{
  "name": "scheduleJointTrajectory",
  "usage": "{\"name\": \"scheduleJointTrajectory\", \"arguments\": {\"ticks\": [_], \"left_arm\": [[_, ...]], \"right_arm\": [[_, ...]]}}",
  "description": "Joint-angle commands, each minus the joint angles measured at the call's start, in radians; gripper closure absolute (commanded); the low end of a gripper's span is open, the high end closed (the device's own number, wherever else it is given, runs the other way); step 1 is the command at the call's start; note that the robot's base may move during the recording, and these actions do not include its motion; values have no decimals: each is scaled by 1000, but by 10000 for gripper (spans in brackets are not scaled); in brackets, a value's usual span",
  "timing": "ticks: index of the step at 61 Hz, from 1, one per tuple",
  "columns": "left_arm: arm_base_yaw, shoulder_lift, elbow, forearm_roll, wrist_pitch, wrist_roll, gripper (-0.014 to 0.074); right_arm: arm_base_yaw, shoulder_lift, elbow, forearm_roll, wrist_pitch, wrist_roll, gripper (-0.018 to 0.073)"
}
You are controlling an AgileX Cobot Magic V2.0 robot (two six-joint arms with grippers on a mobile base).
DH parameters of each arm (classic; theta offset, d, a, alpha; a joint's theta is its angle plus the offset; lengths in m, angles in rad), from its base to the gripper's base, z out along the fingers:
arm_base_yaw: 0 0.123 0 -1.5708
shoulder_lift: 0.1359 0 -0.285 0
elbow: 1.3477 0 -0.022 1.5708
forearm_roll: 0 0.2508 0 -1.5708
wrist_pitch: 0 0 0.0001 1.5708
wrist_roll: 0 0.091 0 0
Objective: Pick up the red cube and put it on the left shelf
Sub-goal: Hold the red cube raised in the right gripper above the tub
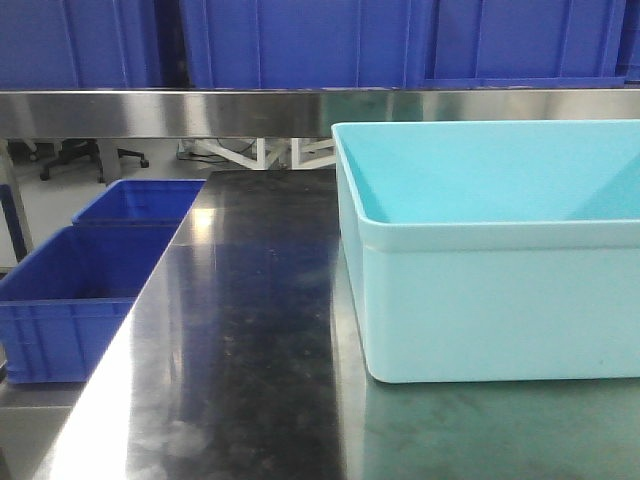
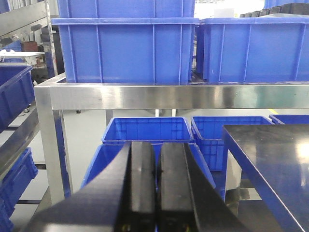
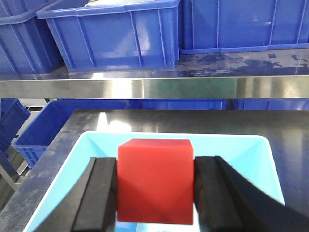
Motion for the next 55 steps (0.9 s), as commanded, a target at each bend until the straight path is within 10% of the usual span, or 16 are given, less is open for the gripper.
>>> {"name": "scheduleJointTrajectory", "arguments": {"ticks": [1,55], "left_arm": [[2,-14,25,0,-86,0,495],[2,-14,25,0,-86,0,495]], "right_arm": [[-1,-1,-27,9,-98,-13,503],[-1,-1,-27,9,-98,-13,503]]}}
